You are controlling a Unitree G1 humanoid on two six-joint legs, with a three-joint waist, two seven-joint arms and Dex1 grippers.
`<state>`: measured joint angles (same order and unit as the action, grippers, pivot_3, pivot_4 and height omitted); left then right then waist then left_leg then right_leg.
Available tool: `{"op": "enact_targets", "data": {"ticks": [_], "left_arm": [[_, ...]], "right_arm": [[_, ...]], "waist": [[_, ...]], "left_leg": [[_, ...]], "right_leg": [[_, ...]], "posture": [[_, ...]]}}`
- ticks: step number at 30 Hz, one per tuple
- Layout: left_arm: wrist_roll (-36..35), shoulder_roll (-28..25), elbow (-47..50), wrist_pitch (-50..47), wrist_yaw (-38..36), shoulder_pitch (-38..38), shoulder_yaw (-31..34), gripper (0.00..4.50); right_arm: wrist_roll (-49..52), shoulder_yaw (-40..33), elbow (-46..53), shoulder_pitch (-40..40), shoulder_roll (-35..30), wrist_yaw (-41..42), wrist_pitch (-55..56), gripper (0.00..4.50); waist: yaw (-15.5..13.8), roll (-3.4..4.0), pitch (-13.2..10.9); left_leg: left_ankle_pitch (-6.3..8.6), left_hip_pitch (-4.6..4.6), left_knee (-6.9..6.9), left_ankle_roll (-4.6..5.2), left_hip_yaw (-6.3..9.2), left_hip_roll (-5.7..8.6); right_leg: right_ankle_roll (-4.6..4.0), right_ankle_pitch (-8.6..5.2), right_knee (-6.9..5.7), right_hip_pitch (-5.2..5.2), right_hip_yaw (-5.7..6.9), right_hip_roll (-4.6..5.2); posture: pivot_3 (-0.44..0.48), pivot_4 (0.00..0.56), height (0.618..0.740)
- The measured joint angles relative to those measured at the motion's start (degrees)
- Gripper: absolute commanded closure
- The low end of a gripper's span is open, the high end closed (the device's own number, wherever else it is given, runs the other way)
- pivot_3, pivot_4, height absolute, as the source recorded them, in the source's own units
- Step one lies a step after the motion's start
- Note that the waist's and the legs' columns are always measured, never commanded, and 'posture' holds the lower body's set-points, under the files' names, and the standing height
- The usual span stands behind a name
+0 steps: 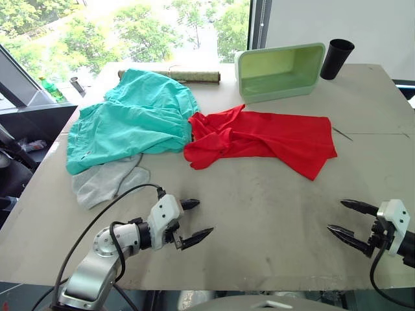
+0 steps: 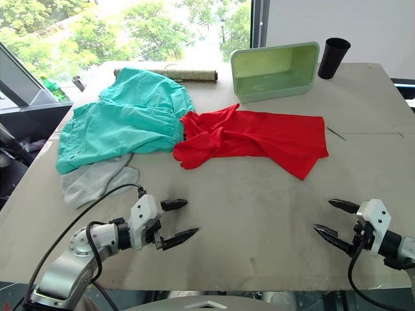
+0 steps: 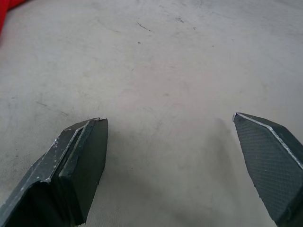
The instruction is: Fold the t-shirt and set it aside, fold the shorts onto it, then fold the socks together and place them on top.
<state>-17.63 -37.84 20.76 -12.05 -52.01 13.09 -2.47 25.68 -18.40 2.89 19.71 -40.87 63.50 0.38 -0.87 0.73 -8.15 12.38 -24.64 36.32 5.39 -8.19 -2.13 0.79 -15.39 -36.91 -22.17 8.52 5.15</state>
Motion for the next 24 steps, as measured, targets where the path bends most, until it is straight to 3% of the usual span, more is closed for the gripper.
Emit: {"op": "enact_targets", "data": {"ticks": [24], "left_arm": [[-3.1,-2.4,1.1,-1.6,-2.5,2.4,2.6,0.00]], "right_arm": [[0.0,-0.4,-0.1,0.0,-0.2,0.8,1.1,0.04]], "waist": [[0.1,0.03,0.0]], "left_leg": [[0.00,0.00,0.00,-0.01,0.00,-0.01]], "right_leg": [[-0.01,-0.01,0.03,-0.01,0.00,0.00]], "posture": [[0.000,0.150,0.740]]}}
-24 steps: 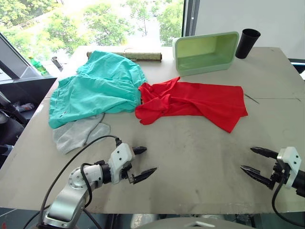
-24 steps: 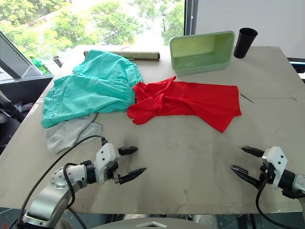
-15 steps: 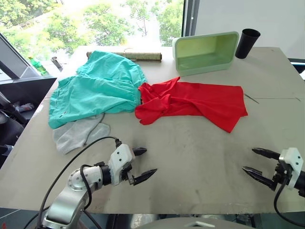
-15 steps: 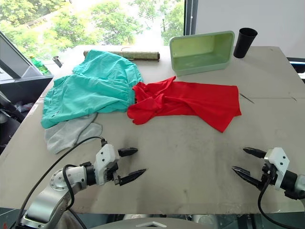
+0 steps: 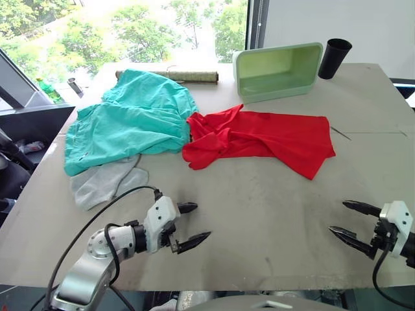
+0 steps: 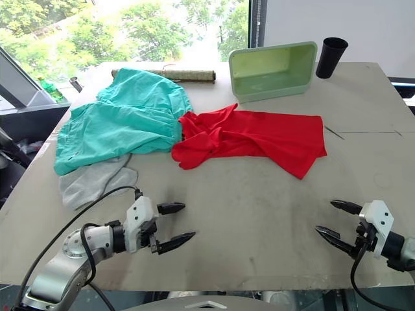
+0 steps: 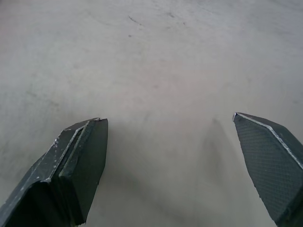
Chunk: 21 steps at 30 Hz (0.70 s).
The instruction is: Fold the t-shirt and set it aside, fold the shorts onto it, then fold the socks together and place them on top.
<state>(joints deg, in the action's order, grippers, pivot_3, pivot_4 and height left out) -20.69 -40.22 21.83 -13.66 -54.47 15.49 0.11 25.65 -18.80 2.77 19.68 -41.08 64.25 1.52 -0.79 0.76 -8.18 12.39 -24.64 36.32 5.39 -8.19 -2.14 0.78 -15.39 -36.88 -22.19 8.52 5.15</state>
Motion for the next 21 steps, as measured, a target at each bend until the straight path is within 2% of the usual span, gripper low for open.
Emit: {"op": "enact_targets", "data": {"ticks": [4,12,15,18,20,21], "left_arm": [[-2.6,-0.4,-1.6,-1.1,-1.2,-1.9,2.6,0.00],[-7.1,-3.0,-7.0,-5.3,-3.1,-14.5,7.1,0.00],[-6.1,-4.2,-13.6,-4.5,-6.0,-20.3,6.1,0.00],[-4.6,-5.6,-20.5,-3.2,-10.2,-29.8,4.1,0.00],[-3.4,-6.1,-23.5,-1.7,-11.9,-32.7,3.8,0.00],[-2.9,-6.3,-25.3,-1.2,-12.8,-33.5,3.5,0.00]], "right_arm": [[0.0,0.9,2.2,-1.2,0.4,-0.8,-0.5,0.04],[-1.6,5.1,7.6,-7.6,0.8,-6.7,-5.9,0.04],[-7.2,9.5,7.0,-13.2,1.2,-11.6,-8.7,0.04],[-11.7,14.8,5.3,-21.6,3.3,-16.7,-13.3,0.04],[-12.5,16.7,5.2,-23.3,4.3,-17.9,-15.1,0.04],[-12.8,17.1,4.7,-23.6,4.6,-18.5,-16.1,0.42]], "waist": [[-0.1,-0.03,-0.1],[0.0,-0.10,-0.1],[0.0,-0.18,-0.2],[-0.1,-0.32,-0.3],[-0.2,-0.35,-0.3],[-0.2,-0.37,-0.3]], "left_leg": [[0.00,-0.02,0.00,0.00,0.01,0.00],[-0.17,-0.04,0.01,-0.27,-0.01,0.02],[-0.20,-0.02,0.02,-0.30,-0.03,0.01],[-0.27,-0.10,0.04,-0.40,-0.04,0.01],[-0.25,-0.11,0.04,-0.35,-0.03,0.04],[-0.32,-0.12,0.04,-0.22,-0.04,0.06]], "right_leg": [[0.00,0.00,0.00,0.00,0.00,0.00],[0.21,0.13,0.00,0.00,0.01,-0.03],[0.22,0.14,-0.04,-0.01,0.03,-0.11],[0.20,0.15,-0.12,-0.11,0.05,-0.11],[0.10,0.22,-0.10,-0.06,0.04,-0.09],[0.00,0.28,-0.10,-0.04,0.03,-0.10]], "posture": [[0.000,0.150,0.740],[0.000,0.150,0.740],[0.000,0.150,0.740],[0.000,0.150,0.740],[0.000,0.150,0.740],[0.000,0.150,0.740]]}}
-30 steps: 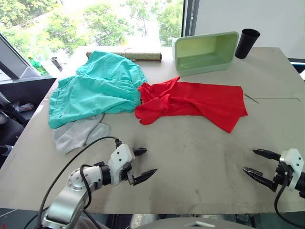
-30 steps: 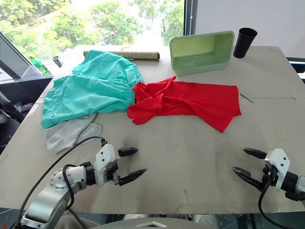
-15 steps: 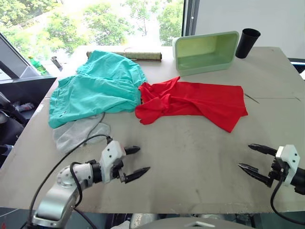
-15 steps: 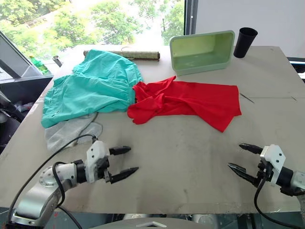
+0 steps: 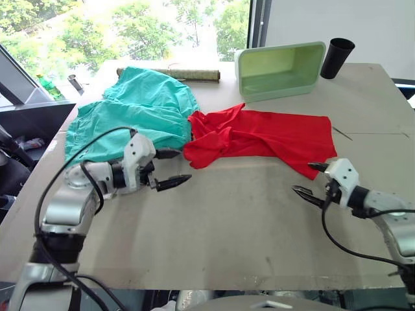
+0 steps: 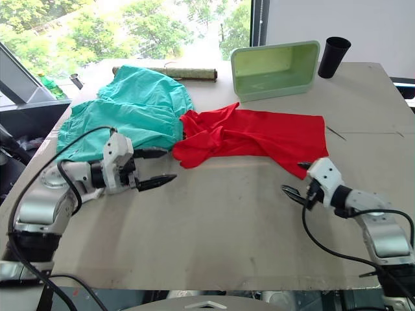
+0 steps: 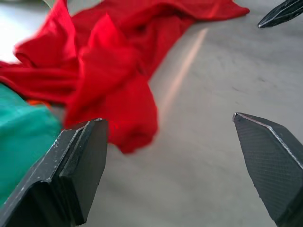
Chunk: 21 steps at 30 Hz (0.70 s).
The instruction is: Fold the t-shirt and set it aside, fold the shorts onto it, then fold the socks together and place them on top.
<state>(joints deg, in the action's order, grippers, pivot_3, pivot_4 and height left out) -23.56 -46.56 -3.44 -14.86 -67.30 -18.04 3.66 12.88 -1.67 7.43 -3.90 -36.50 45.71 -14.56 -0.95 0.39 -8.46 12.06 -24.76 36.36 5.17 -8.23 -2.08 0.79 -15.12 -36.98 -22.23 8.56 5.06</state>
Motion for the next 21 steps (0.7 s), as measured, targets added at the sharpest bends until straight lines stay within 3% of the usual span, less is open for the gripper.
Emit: {"op": "enact_targets", "data": {"ticks": [1,5,10,17,21], "left_arm": [[0.5,0.0,-1.3,0.4,-0.7,-0.7,-0.3,0.00],[2.1,0.0,-4.5,1.8,-3.7,-4.5,-2.5,0.00],[3.3,0.0,-7.9,3.0,-6.1,-9.1,-2.9,0.00],[5.9,2.7,-17.5,6.1,-8.9,-18.9,-5.4,0.00],[7.9,5.2,-23.8,9.3,-10.6,-24.5,-7.1,0.00]], "right_arm": [[-0.2,0.2,-0.8,-0.3,0.2,-0.5,-1.1,0.56],[0.4,0.8,-0.6,-1.0,0.0,-0.7,-4.4,2.52],[2.4,0.2,2.5,1.2,-0.4,-1.1,-8.6,4.48],[3.1,-1.0,3.5,2.4,-0.7,-1.5,-10.1,4.48],[3.6,-1.9,3.5,2.3,-0.4,-1.8,-8.5,3.15]], "waist": [[0.0,-0.02,0.0],[0.1,-0.15,-0.1],[0.0,-0.19,0.0],[-0.4,-0.41,0.1],[0.2,-0.44,0.0]], "left_leg": [[-0.06,-0.02,0.00,0.10,-0.01,0.00],[-0.08,0.01,0.02,0.11,-0.03,-0.01],[0.02,0.06,0.10,-0.05,0.01,-0.02],[-0.06,0.02,0.24,0.12,0.04,0.00],[-0.06,-0.01,0.30,0.18,-0.04,0.00]], "right_leg": [[0.00,0.00,0.01,0.00,0.00,0.00],[0.02,0.00,-0.01,0.06,0.00,-0.06],[0.24,-0.11,-0.03,0.09,0.01,-0.03],[0.24,-0.09,-0.10,0.11,0.03,-0.02],[0.19,-0.06,-0.27,0.09,-0.03,-0.03]], "posture": [[0.000,0.150,0.740],[0.000,0.150,0.740],[0.000,0.150,0.740],[0.000,0.150,0.740],[0.000,0.150,0.740]]}}
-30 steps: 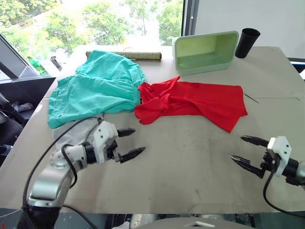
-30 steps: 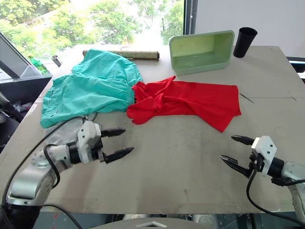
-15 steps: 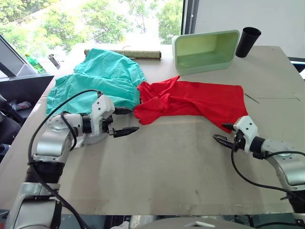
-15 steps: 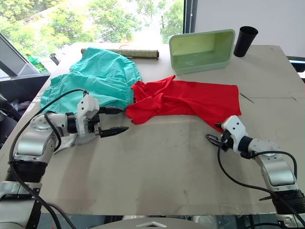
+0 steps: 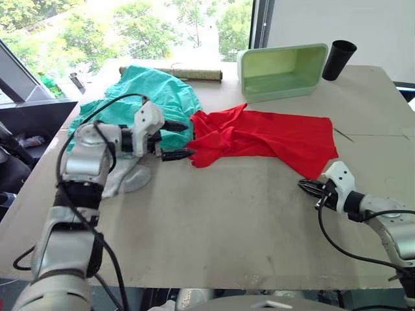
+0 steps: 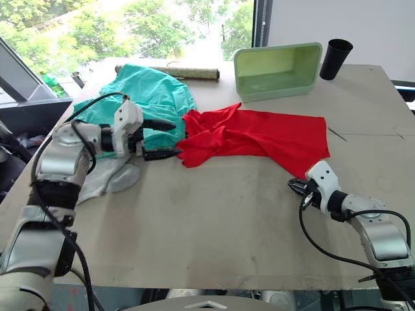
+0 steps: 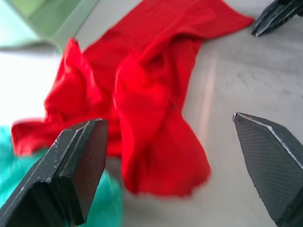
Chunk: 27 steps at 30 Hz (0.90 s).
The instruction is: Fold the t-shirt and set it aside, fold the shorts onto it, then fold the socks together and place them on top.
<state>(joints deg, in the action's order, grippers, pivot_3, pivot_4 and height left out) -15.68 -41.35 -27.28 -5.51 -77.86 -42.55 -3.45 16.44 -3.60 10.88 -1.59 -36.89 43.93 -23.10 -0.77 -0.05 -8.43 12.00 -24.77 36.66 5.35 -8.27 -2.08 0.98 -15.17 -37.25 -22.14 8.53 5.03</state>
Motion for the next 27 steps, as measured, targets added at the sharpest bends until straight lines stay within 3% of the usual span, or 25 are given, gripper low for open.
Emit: {"op": "enact_targets", "data": {"ticks": [4,5,16,19,25,27], "left_arm": [[1.1,1.6,-3.7,2.4,-2.0,-1.8,-1.5,0.00],[1.3,1.7,-4.1,2.8,-2.4,-2.0,-1.6,0.00],[4.3,2.9,-9.1,6.7,-5.6,-5.1,-1.7,0.00],[5.1,3.4,-11.0,7.8,-5.9,-6.3,-1.7,0.00],[6.8,3.8,-14.6,9.8,-5.5,-7.8,-1.7,0.00],[7.7,4.4,-16.5,10.0,-4.5,-9.1,-1.7,0.00]], "right_arm": [[-2.1,-0.9,0.5,0.1,-2.1,-0.8,2.2,1.08],[-2.3,-1.3,0.5,0.1,-2.1,-1.2,2.2,0.79],[-2.2,-1.3,-3.6,-2.7,-2.2,-0.3,-1.6,0.79],[-2.4,0.0,-5.8,-5.2,-2.2,0.6,-1.6,1.62],[-2.4,1.0,-6.4,-6.2,-2.2,1.8,-1.7,4.41],[-2.5,1.0,-6.4,-6.2,-2.3,1.8,-1.8,4.47]], "waist": [[0.2,-0.08,-0.1],[0.2,-0.10,-0.1],[0.1,-0.20,-0.1],[0.2,-0.20,-0.1],[0.1,-0.22,-0.1],[0.0,-0.25,-0.1]], "left_leg": [[-0.02,0.03,0.05,-0.03,-0.04,-0.04],[-0.02,0.03,0.05,-0.04,-0.04,-0.04],[-0.02,0.00,0.30,-0.03,-0.01,-0.06],[-0.02,0.00,0.32,-0.03,-0.01,-0.08],[-0.01,-0.02,0.41,-0.03,-0.01,-0.08],[-0.01,-0.02,0.46,-0.02,0.02,-0.08]], "right_leg": [[0.02,-0.06,-0.39,-0.14,-0.03,-0.04],[0.02,-0.06,-0.41,-0.16,-0.04,-0.06],[0.03,-0.07,-0.50,-0.13,-0.06,-0.04],[0.01,-0.06,-0.53,-0.14,-0.06,-0.05],[-0.10,0.01,-0.60,-0.13,-0.05,-0.04],[0.02,-0.06,-0.60,-0.13,-0.03,-0.04]], "posture": [[0.000,0.150,0.740],[0.000,0.150,0.740],[0.000,0.150,0.740],[0.000,0.150,0.740],[0.000,0.150,0.740],[0.000,0.150,0.740]]}}
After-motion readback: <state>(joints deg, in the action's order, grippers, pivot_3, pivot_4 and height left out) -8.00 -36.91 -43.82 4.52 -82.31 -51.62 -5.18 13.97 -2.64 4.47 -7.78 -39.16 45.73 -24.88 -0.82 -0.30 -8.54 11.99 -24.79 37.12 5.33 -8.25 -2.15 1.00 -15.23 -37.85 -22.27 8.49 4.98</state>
